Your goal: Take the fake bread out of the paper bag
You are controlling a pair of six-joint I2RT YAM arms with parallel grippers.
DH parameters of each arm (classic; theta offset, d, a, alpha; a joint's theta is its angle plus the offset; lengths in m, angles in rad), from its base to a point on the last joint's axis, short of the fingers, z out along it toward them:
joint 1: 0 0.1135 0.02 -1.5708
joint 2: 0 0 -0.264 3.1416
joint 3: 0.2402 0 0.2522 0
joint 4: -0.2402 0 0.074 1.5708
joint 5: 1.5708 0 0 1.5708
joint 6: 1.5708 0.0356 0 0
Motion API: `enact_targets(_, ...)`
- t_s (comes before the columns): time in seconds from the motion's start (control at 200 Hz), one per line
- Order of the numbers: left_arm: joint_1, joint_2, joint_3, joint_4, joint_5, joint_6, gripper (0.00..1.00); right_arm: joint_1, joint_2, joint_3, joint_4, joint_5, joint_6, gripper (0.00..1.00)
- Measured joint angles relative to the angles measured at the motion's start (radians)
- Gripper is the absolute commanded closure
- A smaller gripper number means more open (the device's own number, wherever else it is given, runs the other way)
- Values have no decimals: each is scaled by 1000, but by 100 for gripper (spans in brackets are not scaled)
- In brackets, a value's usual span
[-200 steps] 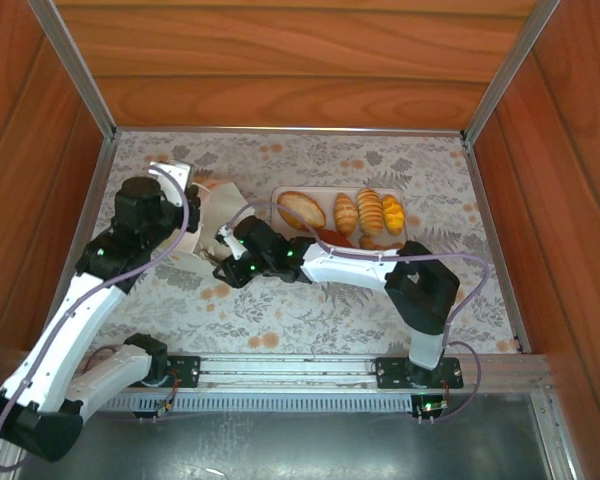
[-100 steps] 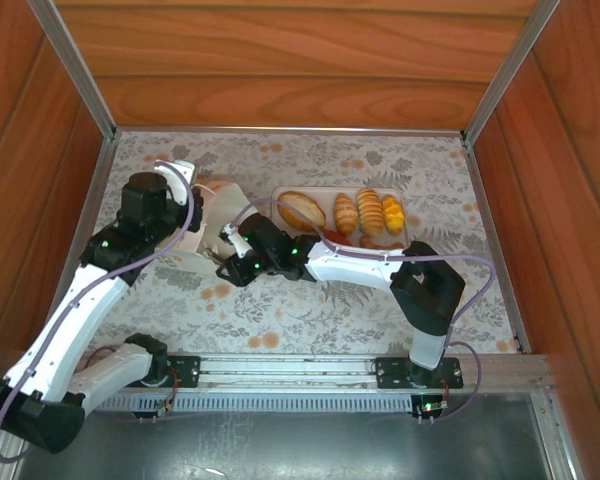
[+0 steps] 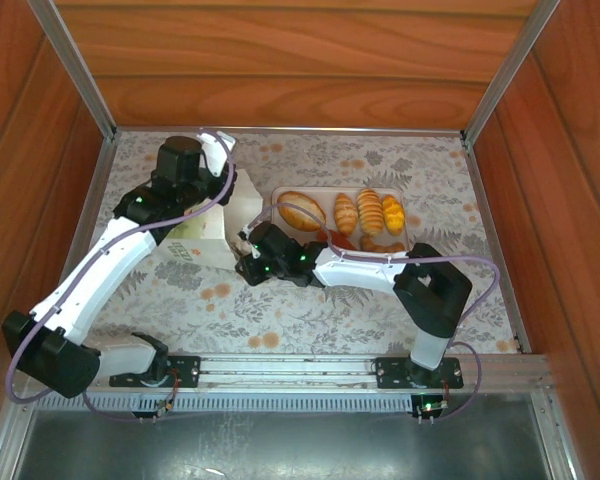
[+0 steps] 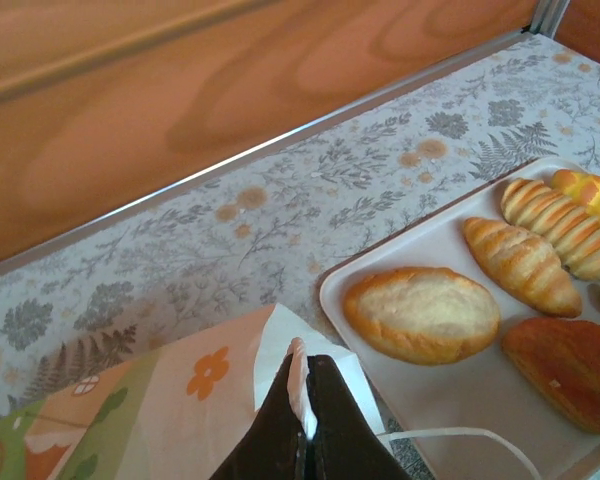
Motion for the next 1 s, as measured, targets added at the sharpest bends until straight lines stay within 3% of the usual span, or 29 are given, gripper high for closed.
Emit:
enact_targets(0.33,-15,-57,-75,37,-47,54,100,-13,-3,0,56,-123,-2,55)
enact_targets(0.67,-15,-135,-159,35,-105,54,100,-90,-84,0,4,-247,0,54)
enact_targets(1.0,-15,-135,-159,35,-149,52,100,-90,-121,0,-113,-334,-6,54)
